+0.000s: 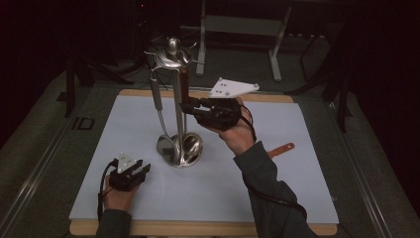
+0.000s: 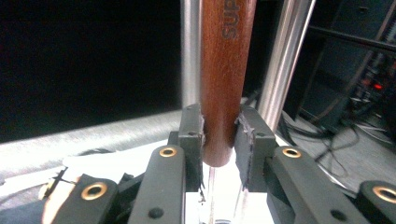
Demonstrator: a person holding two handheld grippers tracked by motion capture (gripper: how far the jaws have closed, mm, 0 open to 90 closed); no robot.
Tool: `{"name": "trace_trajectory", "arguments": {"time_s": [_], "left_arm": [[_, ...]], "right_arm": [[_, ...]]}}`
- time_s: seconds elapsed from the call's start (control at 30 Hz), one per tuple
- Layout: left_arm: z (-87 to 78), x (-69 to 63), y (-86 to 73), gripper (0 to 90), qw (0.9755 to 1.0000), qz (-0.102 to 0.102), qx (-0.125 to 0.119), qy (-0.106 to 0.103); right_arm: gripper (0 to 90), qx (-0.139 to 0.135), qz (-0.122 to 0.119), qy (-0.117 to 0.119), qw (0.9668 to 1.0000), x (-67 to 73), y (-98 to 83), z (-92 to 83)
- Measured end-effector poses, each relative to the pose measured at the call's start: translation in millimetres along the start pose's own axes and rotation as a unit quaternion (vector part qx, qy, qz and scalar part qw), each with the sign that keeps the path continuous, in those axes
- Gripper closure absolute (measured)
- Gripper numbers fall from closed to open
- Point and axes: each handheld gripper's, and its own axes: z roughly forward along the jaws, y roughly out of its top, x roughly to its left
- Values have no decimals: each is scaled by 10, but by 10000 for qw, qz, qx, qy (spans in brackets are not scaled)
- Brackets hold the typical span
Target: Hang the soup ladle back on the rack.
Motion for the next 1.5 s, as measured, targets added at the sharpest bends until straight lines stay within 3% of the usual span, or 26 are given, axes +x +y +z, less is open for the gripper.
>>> {"name": "trace_trajectory", "arguments": {"time_s": [0.07,0.27,0.37,0.7,1.2,1.3,1.5], "left_arm": [[0,0,0,625,10000,0,-1,-2],[0,2,0,625,10000,2,1,2],[0,0,0,625,10000,-2,-1,0],[-1,1,0,625,10000,-4,-3,-2],[-1,2,1,625,10000,-2,4,-13],[-1,2,1,625,10000,-4,-6,-10],[-3,5,1,625,10000,-12,-18,-16]], "right_arm": [[740,61,-75,-113,9999,14,-4,22],[724,79,-46,-83,9999,10,7,40],[675,13,125,38,9999,-25,0,48],[645,-21,365,179,9992,-88,-39,94],[723,4,513,267,9983,-95,-12,136],[722,-23,626,343,9974,-112,-10,156],[698,-28,746,274,9968,-154,-35,169]]}}
